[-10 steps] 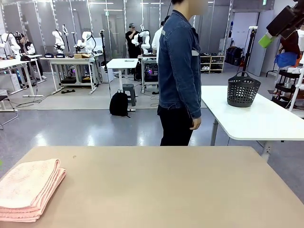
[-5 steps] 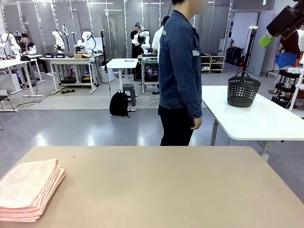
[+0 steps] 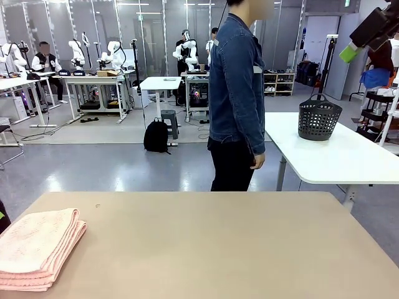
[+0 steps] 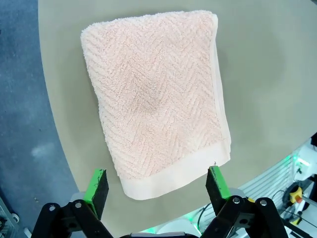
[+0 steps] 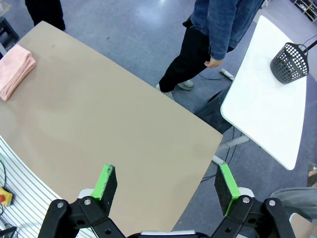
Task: Fold the towel.
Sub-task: Pick up the 100 cm Hotel Towel and place it on the left side of the table.
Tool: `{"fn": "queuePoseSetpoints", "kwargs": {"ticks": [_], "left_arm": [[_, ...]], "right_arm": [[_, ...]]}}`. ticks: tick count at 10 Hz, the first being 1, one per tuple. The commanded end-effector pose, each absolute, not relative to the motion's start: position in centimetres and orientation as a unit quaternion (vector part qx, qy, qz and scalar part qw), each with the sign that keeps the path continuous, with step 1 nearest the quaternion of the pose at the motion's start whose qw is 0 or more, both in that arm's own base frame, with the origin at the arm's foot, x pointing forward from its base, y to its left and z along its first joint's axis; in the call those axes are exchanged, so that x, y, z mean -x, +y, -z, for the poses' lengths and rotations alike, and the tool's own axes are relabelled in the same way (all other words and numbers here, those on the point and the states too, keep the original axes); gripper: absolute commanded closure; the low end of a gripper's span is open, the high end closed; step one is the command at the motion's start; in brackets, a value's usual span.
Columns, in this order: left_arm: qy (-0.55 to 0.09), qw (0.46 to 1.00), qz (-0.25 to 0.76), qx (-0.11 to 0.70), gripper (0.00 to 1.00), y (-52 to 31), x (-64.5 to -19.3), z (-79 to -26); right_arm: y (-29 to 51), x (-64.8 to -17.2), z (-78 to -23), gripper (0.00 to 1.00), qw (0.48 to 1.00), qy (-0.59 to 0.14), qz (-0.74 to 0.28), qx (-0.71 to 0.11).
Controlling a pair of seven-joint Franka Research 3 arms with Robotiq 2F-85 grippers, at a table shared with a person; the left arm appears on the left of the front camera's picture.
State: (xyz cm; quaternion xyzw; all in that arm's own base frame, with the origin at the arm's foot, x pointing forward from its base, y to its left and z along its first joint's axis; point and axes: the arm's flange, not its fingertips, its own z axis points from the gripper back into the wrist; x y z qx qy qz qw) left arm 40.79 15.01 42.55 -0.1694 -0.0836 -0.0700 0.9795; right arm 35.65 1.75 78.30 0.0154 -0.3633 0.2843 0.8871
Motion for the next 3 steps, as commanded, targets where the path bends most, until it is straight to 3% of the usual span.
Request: {"fn": "queuePoseSetpoints", "kwargs": {"ticks": [1, 3], "left_arm": [[-0.089, 0.979, 0.072, 0.170, 0.00, 15.23, -41.20, -42.66], [-0.089, 0.979, 0.072, 0.170, 0.00, 15.23, -41.20, -42.66]], "right_arm": [[1.75, -35.64, -78.25, 0.00, 0.888, -0.362, -0.281, -0.014], [1.75, -35.64, -78.25, 0.00, 0.888, -0.362, -0.281, -0.014]]}}
